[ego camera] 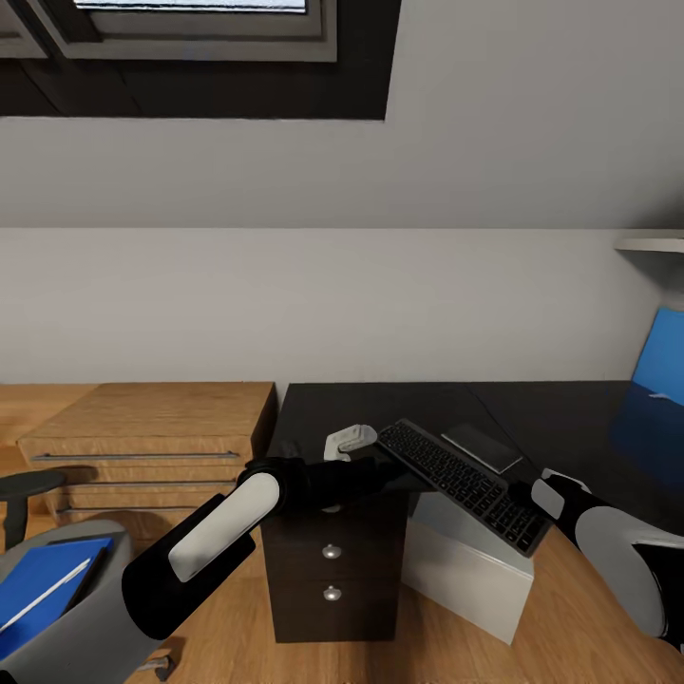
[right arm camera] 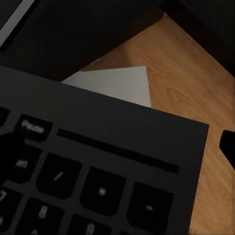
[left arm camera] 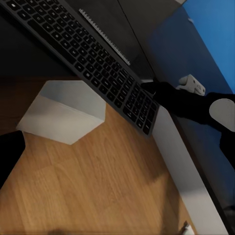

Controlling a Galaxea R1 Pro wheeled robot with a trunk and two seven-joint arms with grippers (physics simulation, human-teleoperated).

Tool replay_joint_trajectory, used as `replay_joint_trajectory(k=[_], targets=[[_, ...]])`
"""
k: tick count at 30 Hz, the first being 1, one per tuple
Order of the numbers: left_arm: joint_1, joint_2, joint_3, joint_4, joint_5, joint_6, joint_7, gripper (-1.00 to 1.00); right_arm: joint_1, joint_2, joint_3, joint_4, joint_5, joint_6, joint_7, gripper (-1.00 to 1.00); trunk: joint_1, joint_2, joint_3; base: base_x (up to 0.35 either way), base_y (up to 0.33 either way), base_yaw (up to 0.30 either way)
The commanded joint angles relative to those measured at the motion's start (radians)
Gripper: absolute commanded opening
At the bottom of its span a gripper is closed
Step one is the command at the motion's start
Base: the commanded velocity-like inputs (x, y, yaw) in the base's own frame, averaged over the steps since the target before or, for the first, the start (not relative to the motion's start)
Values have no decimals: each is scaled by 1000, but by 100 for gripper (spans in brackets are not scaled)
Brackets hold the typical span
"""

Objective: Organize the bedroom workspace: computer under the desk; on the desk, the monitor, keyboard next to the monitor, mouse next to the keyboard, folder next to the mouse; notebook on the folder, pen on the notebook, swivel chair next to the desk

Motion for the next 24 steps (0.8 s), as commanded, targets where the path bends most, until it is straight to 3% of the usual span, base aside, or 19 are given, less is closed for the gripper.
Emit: replay_joint_trajectory(k=[1, 24], targets=[[-1, 0, -1, -1, 8, -1, 8, 100, 0, 0, -5, -2, 0, 6, -4, 100, 0, -1, -1, -29, 0, 0], [-1, -1, -1, -1, 9, -1, 8, 100, 0, 0, -5, -2, 0, 6, -4, 100, 0, -1, -1, -29, 36, 0]])
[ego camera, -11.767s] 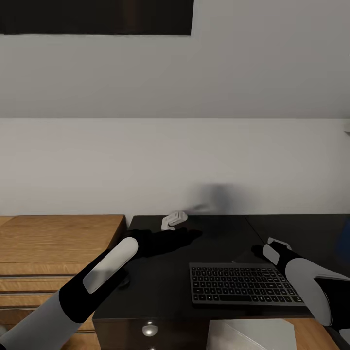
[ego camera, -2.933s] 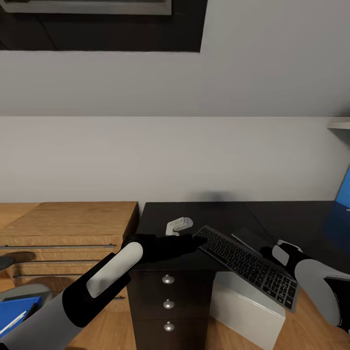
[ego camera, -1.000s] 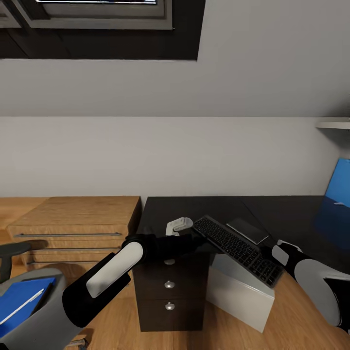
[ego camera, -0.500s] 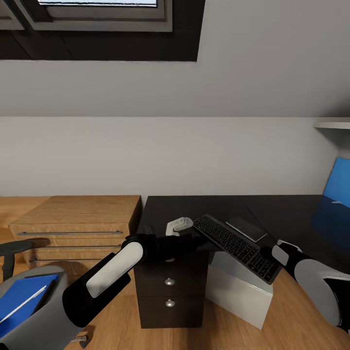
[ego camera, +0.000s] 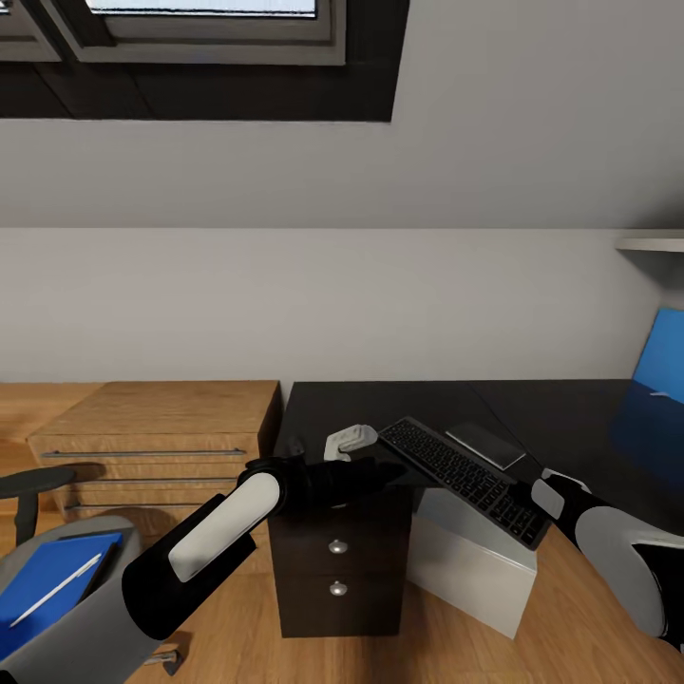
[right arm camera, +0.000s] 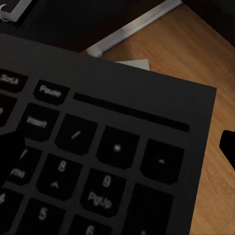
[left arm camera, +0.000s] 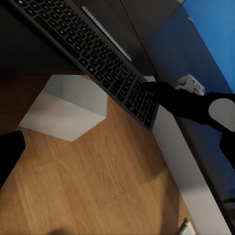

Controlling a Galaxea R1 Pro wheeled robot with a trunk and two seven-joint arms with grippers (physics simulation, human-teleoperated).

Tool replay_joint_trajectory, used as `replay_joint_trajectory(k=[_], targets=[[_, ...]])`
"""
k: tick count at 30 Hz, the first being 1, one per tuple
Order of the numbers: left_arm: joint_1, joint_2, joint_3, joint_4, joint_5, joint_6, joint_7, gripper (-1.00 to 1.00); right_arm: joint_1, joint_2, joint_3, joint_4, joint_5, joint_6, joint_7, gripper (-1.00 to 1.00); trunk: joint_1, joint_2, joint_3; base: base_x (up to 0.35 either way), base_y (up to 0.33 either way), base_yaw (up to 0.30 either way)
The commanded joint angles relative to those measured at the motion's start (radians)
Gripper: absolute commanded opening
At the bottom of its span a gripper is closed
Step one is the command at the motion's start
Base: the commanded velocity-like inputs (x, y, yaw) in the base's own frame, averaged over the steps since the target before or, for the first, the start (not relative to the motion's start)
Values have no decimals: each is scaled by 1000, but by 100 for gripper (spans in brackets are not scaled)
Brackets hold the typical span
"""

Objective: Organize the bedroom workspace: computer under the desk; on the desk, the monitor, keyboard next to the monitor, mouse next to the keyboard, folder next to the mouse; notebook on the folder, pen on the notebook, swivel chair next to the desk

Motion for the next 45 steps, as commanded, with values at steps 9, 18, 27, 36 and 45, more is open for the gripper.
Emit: replay_joint_trajectory(k=[9, 18, 27, 36, 45], targets=[[-1, 1, -1, -1, 8, -1, 8, 100, 0, 0, -5, -2, 0, 4, -4, 100, 0, -1, -1, -2, 4, 0], [-1, 2, -1, -1, 8, -1, 8, 100, 0, -1, -6, -2, -2, 0, -4, 100, 0, -1, -1, 0, 0, 0], [-1, 2, -1, -1, 8, -1, 8, 100, 0, 0, -7, -1, 1, -78, -7, 100, 0, -1, -1, 0, 0, 0], [-1, 0, -2, -1, 8, -1, 8, 100, 0, 0, -7, 16, 0, -141, -7, 100, 0, -1, -1, 0, 0, 0], [-1, 0, -2, -1, 8, -1, 8, 100, 0, 0, -7, 19, 0, -151, -6, 100, 0, -1, -1, 7, 0, 0]])
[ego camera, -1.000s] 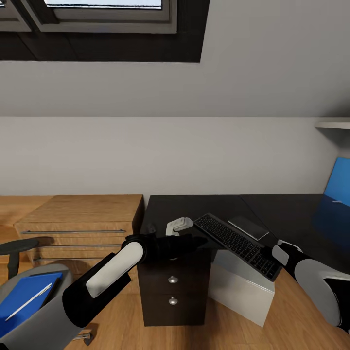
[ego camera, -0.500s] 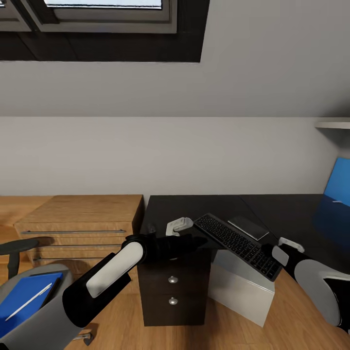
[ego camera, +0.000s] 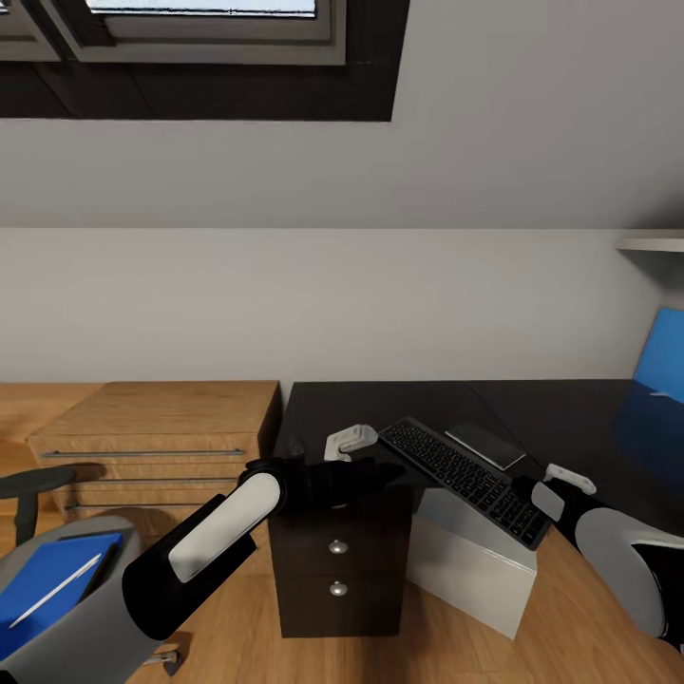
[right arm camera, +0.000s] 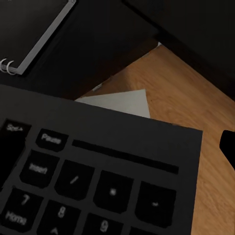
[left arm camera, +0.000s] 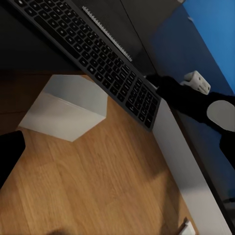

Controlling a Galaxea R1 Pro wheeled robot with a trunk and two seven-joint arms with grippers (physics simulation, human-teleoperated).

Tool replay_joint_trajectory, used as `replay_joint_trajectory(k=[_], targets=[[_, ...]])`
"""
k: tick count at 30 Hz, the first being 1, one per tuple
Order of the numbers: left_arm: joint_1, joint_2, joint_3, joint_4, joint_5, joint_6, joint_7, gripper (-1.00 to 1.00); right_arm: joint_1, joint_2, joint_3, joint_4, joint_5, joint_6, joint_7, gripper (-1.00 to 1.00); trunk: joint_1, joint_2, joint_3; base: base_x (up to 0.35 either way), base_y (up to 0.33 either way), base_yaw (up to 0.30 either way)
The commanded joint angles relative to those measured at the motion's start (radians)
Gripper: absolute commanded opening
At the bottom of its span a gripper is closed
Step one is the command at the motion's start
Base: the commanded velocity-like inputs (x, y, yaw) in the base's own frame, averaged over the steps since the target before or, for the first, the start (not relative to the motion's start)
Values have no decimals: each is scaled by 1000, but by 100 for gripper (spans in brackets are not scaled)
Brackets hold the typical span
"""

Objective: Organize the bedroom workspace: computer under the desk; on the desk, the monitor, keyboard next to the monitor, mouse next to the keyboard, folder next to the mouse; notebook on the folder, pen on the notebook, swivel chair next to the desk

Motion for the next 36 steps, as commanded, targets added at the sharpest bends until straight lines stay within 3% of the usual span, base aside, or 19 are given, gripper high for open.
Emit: replay_joint_trajectory(k=[1, 13, 36], targets=[[-1, 0, -1, -1, 8, -2, 8, 100, -1, 0, -5, -1, 3, 4, -3, 100, 0, -1, -1, 98, 0, 0], [-1, 0, -1, -1, 7, -3, 8, 100, -1, 0, -5, -1, 3, 5, -2, 100, 0, -1, -1, 191, 0, 0], [-1, 1, -8, -1, 7, -3, 7, 100, -1, -1, -6, -1, 1, 12, -1, 100, 0, -1, -1, 36, 0, 0]])
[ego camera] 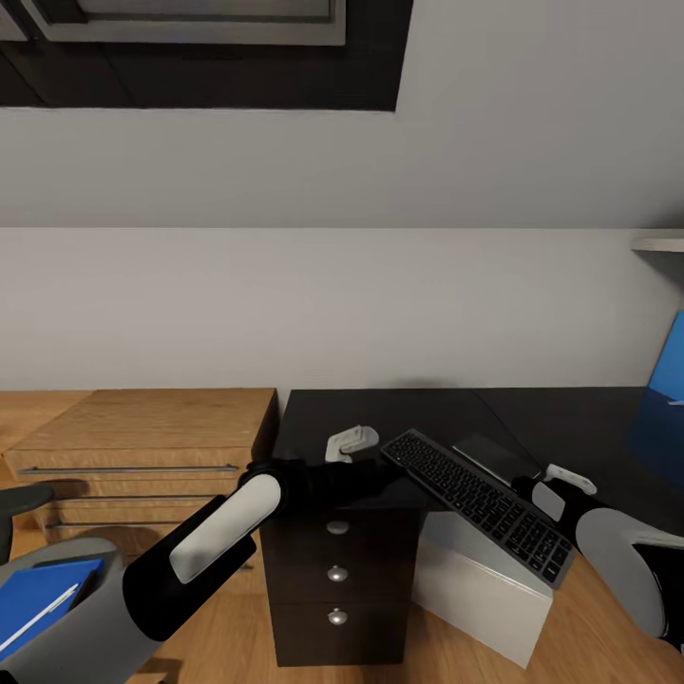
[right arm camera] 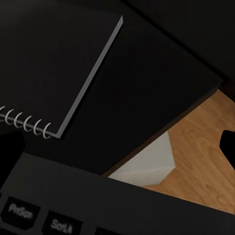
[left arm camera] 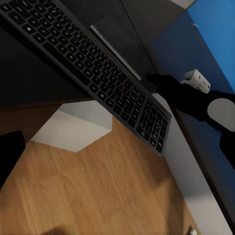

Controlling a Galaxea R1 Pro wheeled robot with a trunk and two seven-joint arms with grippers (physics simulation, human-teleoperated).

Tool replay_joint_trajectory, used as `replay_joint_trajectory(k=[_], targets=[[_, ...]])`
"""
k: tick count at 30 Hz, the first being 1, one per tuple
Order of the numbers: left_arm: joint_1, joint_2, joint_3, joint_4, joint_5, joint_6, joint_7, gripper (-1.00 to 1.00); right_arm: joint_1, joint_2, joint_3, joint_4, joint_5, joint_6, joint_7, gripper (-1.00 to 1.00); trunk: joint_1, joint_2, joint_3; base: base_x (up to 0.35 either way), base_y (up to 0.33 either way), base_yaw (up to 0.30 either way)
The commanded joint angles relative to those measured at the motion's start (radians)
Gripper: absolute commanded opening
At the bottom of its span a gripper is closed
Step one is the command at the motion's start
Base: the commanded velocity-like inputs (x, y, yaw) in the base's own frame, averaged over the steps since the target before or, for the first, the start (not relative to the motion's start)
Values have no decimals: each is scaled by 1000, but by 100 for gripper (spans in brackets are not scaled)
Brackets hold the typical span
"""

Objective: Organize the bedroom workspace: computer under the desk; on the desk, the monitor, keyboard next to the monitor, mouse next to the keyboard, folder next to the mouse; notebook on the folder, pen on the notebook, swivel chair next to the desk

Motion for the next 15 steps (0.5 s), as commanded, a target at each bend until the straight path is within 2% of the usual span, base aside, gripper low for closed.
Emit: replay_joint_trajectory(k=[1, 9, 11, 12, 15], targets=[[-1, 0, -3, -1, 8, -1, 8, 100, -1, 0, -5, -1, 2, 5, -3, 100, 0, -1, -1, 7, 0, 0], [-1, 0, -16, -1, 8, -1, 6, 100, -1, -1, -7, -1, 0, 13, -3, 100, 0, -1, -1, 3, 0, 0], [-1, 0, -18, -1, 8, -1, 6, 100, -1, -1, -7, -2, -12, 16, -3, 100, 0, -1, -1, 0, 0, 0], [-1, 0, -18, -1, 8, -1, 6, 100, -1, -2, -8, -2, -41, 18, -3, 100, 0, -1, -1, 0, 0, 0], [-1, 0, -19, -1, 8, -1, 6, 100, -1, -3, -7, -3, -85, 20, -3, 100, 0, -1, -1, 0, 0, 0]])
